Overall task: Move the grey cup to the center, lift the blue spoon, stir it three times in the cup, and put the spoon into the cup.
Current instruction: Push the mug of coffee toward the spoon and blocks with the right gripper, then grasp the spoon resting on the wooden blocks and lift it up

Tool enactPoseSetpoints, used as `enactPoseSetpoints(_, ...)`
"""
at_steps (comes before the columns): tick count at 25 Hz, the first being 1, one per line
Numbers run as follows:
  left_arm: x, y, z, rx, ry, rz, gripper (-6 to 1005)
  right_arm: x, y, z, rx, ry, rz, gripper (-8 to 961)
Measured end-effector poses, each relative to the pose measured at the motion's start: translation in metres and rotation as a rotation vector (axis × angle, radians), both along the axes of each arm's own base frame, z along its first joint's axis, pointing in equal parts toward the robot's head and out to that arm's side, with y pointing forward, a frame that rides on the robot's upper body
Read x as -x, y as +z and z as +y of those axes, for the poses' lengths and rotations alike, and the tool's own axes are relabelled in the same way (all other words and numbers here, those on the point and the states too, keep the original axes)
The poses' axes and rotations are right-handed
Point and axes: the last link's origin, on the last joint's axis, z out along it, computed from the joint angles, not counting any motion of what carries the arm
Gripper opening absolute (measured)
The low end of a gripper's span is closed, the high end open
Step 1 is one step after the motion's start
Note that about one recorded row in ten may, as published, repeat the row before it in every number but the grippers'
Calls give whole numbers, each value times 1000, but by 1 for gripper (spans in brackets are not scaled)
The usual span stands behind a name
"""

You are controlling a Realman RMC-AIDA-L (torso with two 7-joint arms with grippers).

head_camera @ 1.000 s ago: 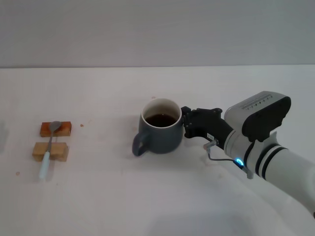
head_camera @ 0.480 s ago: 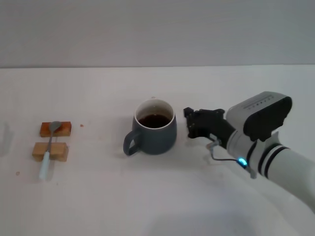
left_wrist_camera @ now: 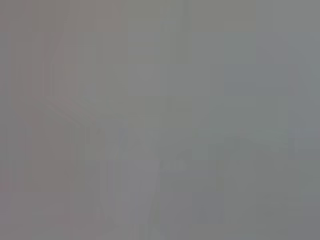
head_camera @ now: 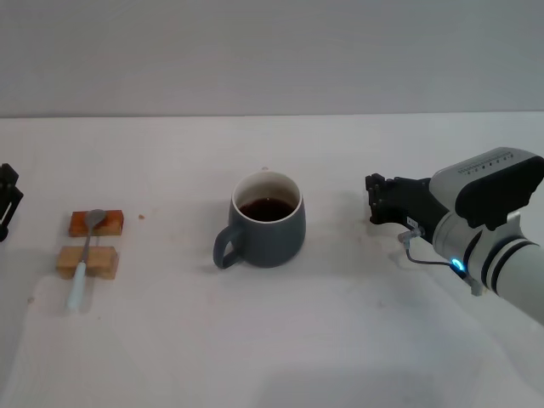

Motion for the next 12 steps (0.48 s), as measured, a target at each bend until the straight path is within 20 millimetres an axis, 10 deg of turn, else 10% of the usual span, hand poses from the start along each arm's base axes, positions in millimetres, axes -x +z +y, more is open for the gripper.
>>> enactPoseSetpoints(12,-24,-12,-28,50,86,88,801,2,2,6,1,11,-23,38)
